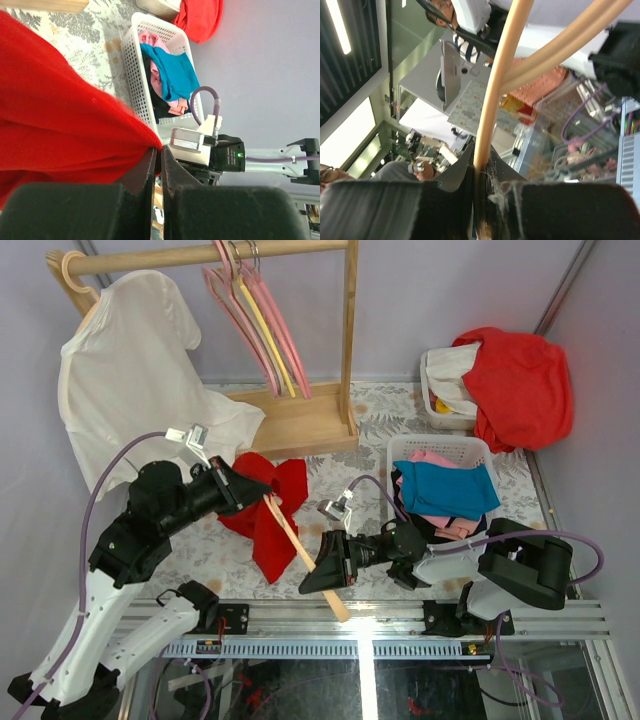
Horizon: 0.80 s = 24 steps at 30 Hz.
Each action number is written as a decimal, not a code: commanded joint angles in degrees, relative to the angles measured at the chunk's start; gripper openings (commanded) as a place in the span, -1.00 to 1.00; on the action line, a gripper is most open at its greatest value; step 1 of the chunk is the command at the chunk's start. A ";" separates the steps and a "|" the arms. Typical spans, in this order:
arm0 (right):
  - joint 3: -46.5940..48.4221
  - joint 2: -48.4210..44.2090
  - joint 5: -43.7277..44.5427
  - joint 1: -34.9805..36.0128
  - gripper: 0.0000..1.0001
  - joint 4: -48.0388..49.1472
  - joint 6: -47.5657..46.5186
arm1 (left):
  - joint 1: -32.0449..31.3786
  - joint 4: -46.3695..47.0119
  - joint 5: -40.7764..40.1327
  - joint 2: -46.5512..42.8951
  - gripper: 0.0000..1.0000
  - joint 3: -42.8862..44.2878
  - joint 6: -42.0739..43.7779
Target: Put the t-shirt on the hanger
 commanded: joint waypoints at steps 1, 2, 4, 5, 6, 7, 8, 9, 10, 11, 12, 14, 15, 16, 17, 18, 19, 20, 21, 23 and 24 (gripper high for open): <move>-3.00 -1.08 -4.36 0.71 -1.00 5.91 2.29 | -0.41 3.67 4.97 -3.57 -1.00 -3.52 -1.52; -3.75 -1.03 -4.28 0.71 -1.00 5.86 2.21 | -0.44 3.11 4.83 -4.41 -1.00 -4.13 -1.72; -4.87 -0.89 -3.86 0.67 -1.00 5.89 2.07 | -0.39 1.98 5.04 -6.03 -1.00 -5.37 -1.95; -5.15 -0.80 -3.48 0.63 -1.00 5.92 1.99 | -0.41 1.27 5.13 -6.76 -1.00 -5.95 -2.03; -5.30 -0.63 -3.17 0.62 -1.00 5.88 1.86 | -0.41 0.74 5.36 -7.80 -1.00 -6.54 -2.24; -5.33 -0.32 -2.98 0.64 -1.00 5.91 1.81 | -0.41 0.53 5.80 -8.56 -1.00 -7.24 -2.55; -5.32 0.02 -2.65 0.62 -1.00 5.87 1.81 | -0.46 0.55 6.37 -9.19 -1.00 -8.01 -2.92; -5.23 0.60 -2.30 0.64 -1.00 5.88 1.84 | -0.41 0.40 6.85 -9.83 -1.00 -8.67 -3.27; -5.13 1.04 -2.10 0.65 -1.00 5.91 1.79 | -0.41 0.15 7.14 -10.44 -1.00 -9.24 -3.47; -4.81 1.28 -2.03 0.62 -1.00 5.96 1.90 | -0.41 -0.20 7.59 -11.02 -1.00 -10.01 -3.58; -4.30 1.35 -2.10 0.73 -1.00 6.01 1.99 | -0.40 -0.43 7.77 -11.61 -1.00 -10.46 -3.67; -3.21 1.45 -2.00 0.67 -1.00 5.92 2.19 | -0.41 -0.74 8.10 -12.46 -1.00 -11.30 -3.88; -2.60 1.64 -1.86 0.65 -1.00 5.87 2.37 | -0.41 -0.81 8.53 -12.73 -1.00 -11.60 -4.07; -1.88 2.08 -1.73 0.68 -1.00 5.91 2.40 | -0.42 -0.81 8.87 -13.00 -1.00 -11.79 -4.22; -1.25 2.55 -1.45 0.65 -1.00 5.89 2.52 | -0.41 -0.77 9.20 -13.29 -1.00 -12.04 -4.39; -0.68 3.24 -0.85 0.66 -1.00 5.85 2.39 | -0.41 -0.81 9.31 -13.54 -1.00 -12.19 -4.42; -0.01 3.93 -0.53 0.69 -1.00 5.94 2.26 | -0.36 -0.80 9.54 -13.70 -1.00 -12.31 -4.55; 0.60 4.66 -0.14 0.67 -1.00 5.96 2.17 | -0.40 -0.74 9.83 -13.96 -1.00 -12.43 -4.66; 1.21 5.25 0.20 0.63 -1.00 5.94 1.97 | -0.42 -0.79 10.14 -14.32 -1.00 -12.48 -4.83; 2.59 6.59 0.41 0.62 -1.00 6.01 1.63 | -0.43 -1.18 10.50 -14.79 -1.00 -12.59 -4.94; 3.38 7.27 0.39 0.54 -1.00 5.95 1.63 | -0.41 -1.32 10.76 -14.94 -1.00 -12.59 -4.95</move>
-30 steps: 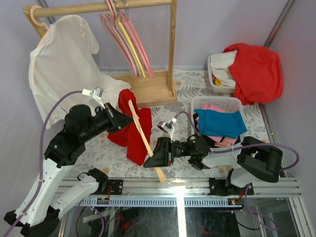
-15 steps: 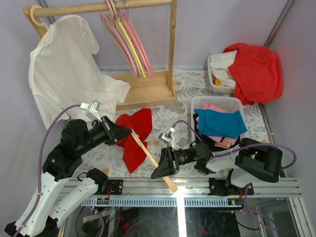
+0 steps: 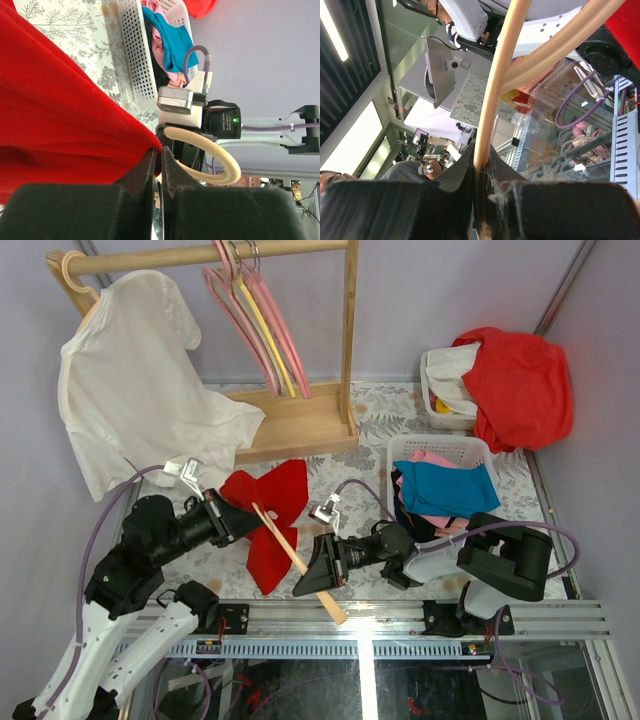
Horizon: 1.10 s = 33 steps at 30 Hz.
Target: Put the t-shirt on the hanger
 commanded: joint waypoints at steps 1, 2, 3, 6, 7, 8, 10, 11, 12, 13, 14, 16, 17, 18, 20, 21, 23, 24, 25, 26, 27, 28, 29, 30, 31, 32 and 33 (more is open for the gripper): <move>4.62 2.37 2.05 0.05 -1.00 6.00 -0.64 | -0.35 0.72 6.25 -1.45 -1.00 -0.14 -0.91; 5.18 3.04 1.98 -0.08 -1.00 5.99 -0.64 | -0.40 0.70 6.63 -1.36 -1.00 -0.05 -0.87; 5.63 3.54 1.89 -0.33 -1.00 6.01 -0.64 | -0.43 0.61 6.99 -1.36 -1.00 0.05 -0.90; 6.60 4.41 1.45 -1.40 -1.00 5.98 -0.74 | -0.32 -0.08 7.29 -1.46 -1.00 0.40 -0.78; 6.98 4.42 1.28 -1.93 -1.00 5.95 -0.81 | -0.32 -0.17 7.34 -1.65 -1.00 0.40 -0.84; 7.48 4.45 1.16 -2.52 -1.00 5.96 -0.79 | -0.33 -0.26 7.55 -1.75 -1.00 0.45 -1.01; 8.47 5.91 0.81 -3.66 -1.00 5.98 -0.90 | -0.33 -0.31 7.96 -1.95 -1.00 0.60 -1.56; 9.31 6.32 0.70 -4.39 -1.00 5.97 -0.86 | -0.33 -0.38 8.10 -2.11 -1.00 0.88 -1.79; 9.79 6.71 0.47 -5.06 -1.00 5.97 -0.81 | -0.33 -0.72 8.17 -2.09 -1.00 1.22 -1.83; 11.05 7.26 0.21 -5.66 -1.00 6.01 -0.67 | -0.32 -1.23 8.01 -2.07 -1.00 1.68 -1.71; 11.99 7.87 -0.18 -6.16 -1.00 6.01 -0.53 | -0.25 -1.71 7.91 -2.11 -1.00 2.09 -1.60; 14.22 9.32 -0.64 -7.23 -1.00 6.00 -0.32 | -0.19 -2.36 7.99 -2.03 -1.00 2.95 -1.49; 15.46 10.24 -1.04 -7.43 -1.00 5.94 -0.17 | -0.16 -2.69 8.00 -1.95 -1.00 3.26 -1.48; 16.85 11.18 -1.29 -7.64 -1.00 5.94 -0.12 | -0.08 -3.00 8.12 -1.92 -1.00 3.57 -1.48; 19.65 12.98 -1.91 -8.13 -1.00 6.01 0.07 | 0.27 -3.44 8.46 -1.98 -1.00 3.89 -1.48; 21.02 13.74 -2.14 -8.61 -1.00 5.97 0.23 | 0.63 -3.55 9.01 -2.10 -1.00 3.90 -1.56; 23.13 14.71 -2.42 -9.62 -1.00 6.00 0.17 | 1.53 -3.99 9.77 -2.36 -1.00 3.91 -1.42; 23.86 14.91 -2.49 -10.23 -1.00 6.00 0.22 | 2.12 -4.57 10.11 -2.41 -1.00 4.17 -1.03; 24.62 14.91 -2.46 -10.80 -1.00 6.00 0.17 | 2.78 -5.59 10.54 -2.42 -1.00 4.51 -0.55; 25.37 14.76 -2.51 -11.28 -1.00 6.01 -0.04 | 3.56 -6.34 11.09 -2.47 -1.00 4.85 0.02; 26.11 14.43 -2.71 -11.76 -1.00 6.07 -0.36 | 4.38 -7.00 11.60 -2.49 -1.00 5.06 0.56; 26.97 14.03 -3.09 -12.15 -1.00 5.95 -0.72 | 5.09 -7.50 12.23 -2.43 -1.00 5.24 0.96; 27.83 13.66 -3.32 -12.49 -1.00 5.97 -0.99 | 5.91 -7.87 12.81 -2.40 -1.00 5.30 1.41; 28.82 13.19 -3.45 -12.96 -1.00 5.94 -1.26 | 6.59 -8.04 13.50 -2.38 -1.00 5.27 1.68; 29.35 12.70 -3.51 -13.36 -1.00 5.93 -1.52 | 7.30 -8.08 14.13 -2.36 -1.00 5.26 1.95; 30.00 12.29 -3.52 -13.78 -1.00 5.94 -1.83 | 7.94 -8.12 14.70 -2.27 -1.00 5.27 2.20; 30.48 11.67 -3.30 -14.25 -1.00 5.93 -2.34 | 8.34 -8.31 15.05 -2.08 -1.00 5.42 2.54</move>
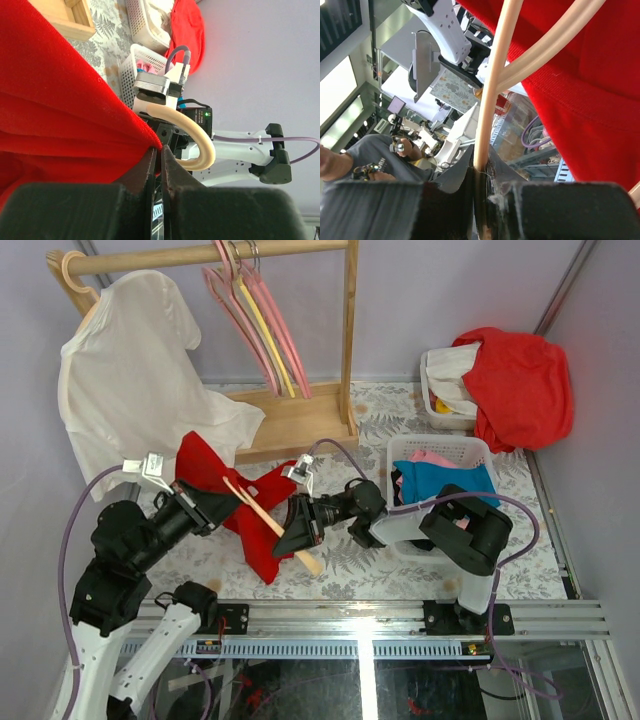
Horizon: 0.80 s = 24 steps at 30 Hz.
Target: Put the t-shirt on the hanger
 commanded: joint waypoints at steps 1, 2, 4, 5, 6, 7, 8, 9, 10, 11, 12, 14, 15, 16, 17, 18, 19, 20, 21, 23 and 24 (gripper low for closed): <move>8.03 -4.12 12.98 -4.93 -1.00 6.06 -0.36 | 0.63 -9.19 17.86 0.11 -1.00 0.31 2.72; 8.35 -4.75 13.27 -5.35 -1.00 6.07 -0.83 | 0.92 -9.50 18.11 0.43 -1.00 0.73 3.18; 9.27 -5.97 13.59 -6.63 -1.00 6.04 -1.26 | 1.41 -10.22 18.37 1.15 -1.00 1.65 4.06; 9.71 -6.62 13.55 -7.22 -1.00 6.09 -1.40 | 1.59 -10.63 18.43 1.43 -1.00 2.22 4.53; 10.13 -7.42 13.44 -7.94 -1.00 6.08 -1.53 | 1.72 -11.21 18.28 1.75 -1.00 2.77 5.05; 10.41 -8.62 13.36 -8.66 -1.00 6.07 -1.78 | 1.81 -11.75 18.15 1.98 -1.00 3.33 5.45; 10.57 -9.82 13.21 -9.46 -1.00 6.02 -2.11 | 1.94 -12.13 18.01 2.13 -1.00 3.73 5.76; 10.70 -11.66 13.17 -10.22 -1.00 5.95 -2.29 | 2.01 -12.36 17.88 2.33 -1.00 3.90 5.97; 10.70 -13.29 13.09 -11.16 -1.00 5.99 -2.37 | 2.06 -12.44 17.93 2.46 -1.00 3.93 6.11; 10.73 -15.12 13.07 -11.99 -1.00 6.01 -2.41 | 2.16 -12.45 17.91 2.57 -1.00 3.93 6.17; 10.69 -15.95 13.04 -12.48 -1.00 5.95 -2.54 | 2.16 -12.45 17.93 2.78 -1.00 3.93 6.31; 10.60 -17.74 13.20 -12.93 -1.00 6.04 -2.27 | 2.27 -12.45 17.80 3.20 -1.00 4.02 6.51; 10.50 -18.21 13.05 -13.01 -1.00 6.08 -2.28 | 2.23 -12.45 17.69 3.46 -1.00 4.11 6.77; 10.18 -18.57 12.97 -12.99 -1.00 6.09 -2.25 | 2.31 -12.45 17.61 3.73 -1.00 4.15 6.94; 9.53 -19.01 13.11 -12.97 -1.00 6.15 -2.33 | 2.35 -12.44 17.47 3.91 -1.00 4.19 7.10; 8.45 -19.67 13.37 -12.94 -1.00 6.15 -2.84 | 2.27 -12.45 17.30 4.01 -1.00 4.23 7.17; 7.19 -20.40 13.48 -12.99 -1.00 6.18 -3.52 | 2.35 -12.38 17.13 4.07 -1.00 4.05 7.28; 5.45 -21.37 13.57 -12.98 -1.00 6.12 -3.96 | 2.36 -12.38 17.05 4.03 -1.00 3.84 7.37; 4.03 -22.41 13.71 -12.99 -1.00 6.17 -4.56 | 2.40 -12.33 16.93 4.05 -1.00 3.45 7.48; 1.63 -25.34 13.82 -12.95 -1.00 6.11 -5.79 | 2.44 -12.00 16.59 4.00 -1.00 2.24 7.51; 0.62 -26.67 14.00 -12.96 -1.00 6.07 -6.28 | 2.38 -11.85 16.32 4.07 -1.00 1.73 7.51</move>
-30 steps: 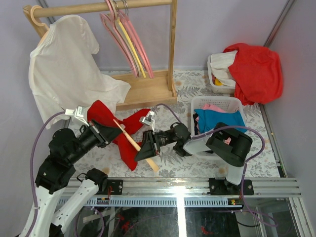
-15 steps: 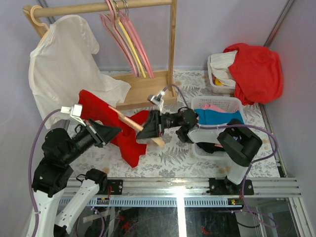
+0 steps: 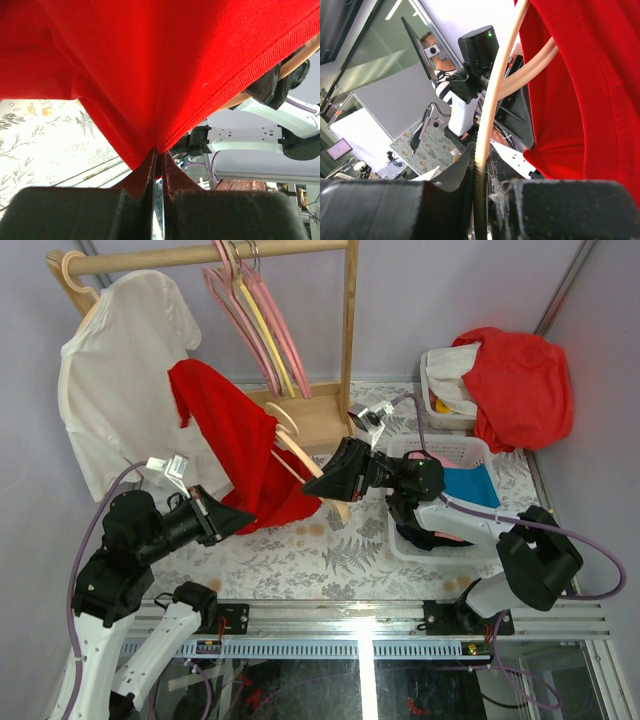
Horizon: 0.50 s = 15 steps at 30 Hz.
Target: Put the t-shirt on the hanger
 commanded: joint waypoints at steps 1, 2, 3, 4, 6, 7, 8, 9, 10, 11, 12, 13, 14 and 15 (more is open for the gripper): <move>-2.85 -7.86 6.17 -0.66 -1.00 9.18 -5.25 | -0.11 -2.92 5.09 0.16 -1.00 -2.34 1.60; -3.12 -8.73 5.85 -0.60 -1.00 9.15 -5.19 | -0.14 -2.56 4.96 0.05 -1.00 -2.63 1.52; -3.24 -9.45 5.64 -0.59 -1.00 9.11 -5.06 | -0.13 -2.08 4.81 0.01 -1.00 -2.78 1.39; -3.52 -10.08 5.53 -0.64 -1.00 9.09 -4.96 | -0.14 -1.76 4.55 0.15 -0.93 -2.77 1.32; -3.89 -10.97 5.44 -0.61 -1.00 9.09 -5.07 | -0.13 -1.26 4.11 0.79 -0.78 -1.91 1.28; -4.14 -11.24 5.27 -0.64 -1.00 9.10 -5.08 | -0.15 -1.28 3.76 1.25 -0.67 -0.94 1.31; -4.12 -11.40 5.10 -0.60 -1.00 9.05 -5.08 | -0.18 -1.23 3.18 1.67 -0.56 0.08 1.36; -4.48 -11.53 5.12 -0.59 -1.00 9.03 -5.07 | -0.16 -1.27 2.55 2.01 -0.46 1.41 1.51; -4.80 -11.70 5.08 -0.59 -1.00 9.05 -5.10 | -0.15 -1.47 1.85 2.31 -0.37 2.91 1.64; -5.02 -11.90 5.00 -0.59 -1.00 9.04 -5.20 | -0.15 -1.71 1.29 2.64 -0.31 4.25 1.78; -5.38 -12.32 4.95 -0.61 -1.00 9.04 -5.41 | -0.20 -1.93 0.71 3.01 -0.26 5.65 1.95; -5.83 -12.72 4.93 -0.61 -1.00 9.04 -5.55 | -0.15 -2.27 0.33 3.49 -0.22 7.07 2.08; -6.25 -13.16 4.71 -0.59 -1.00 9.05 -5.68 | -0.13 -2.35 -0.11 3.93 -0.19 8.26 2.11; -6.58 -13.60 4.37 -0.61 -1.00 9.11 -5.66 | -0.13 -2.30 -0.68 4.32 -0.17 9.59 2.11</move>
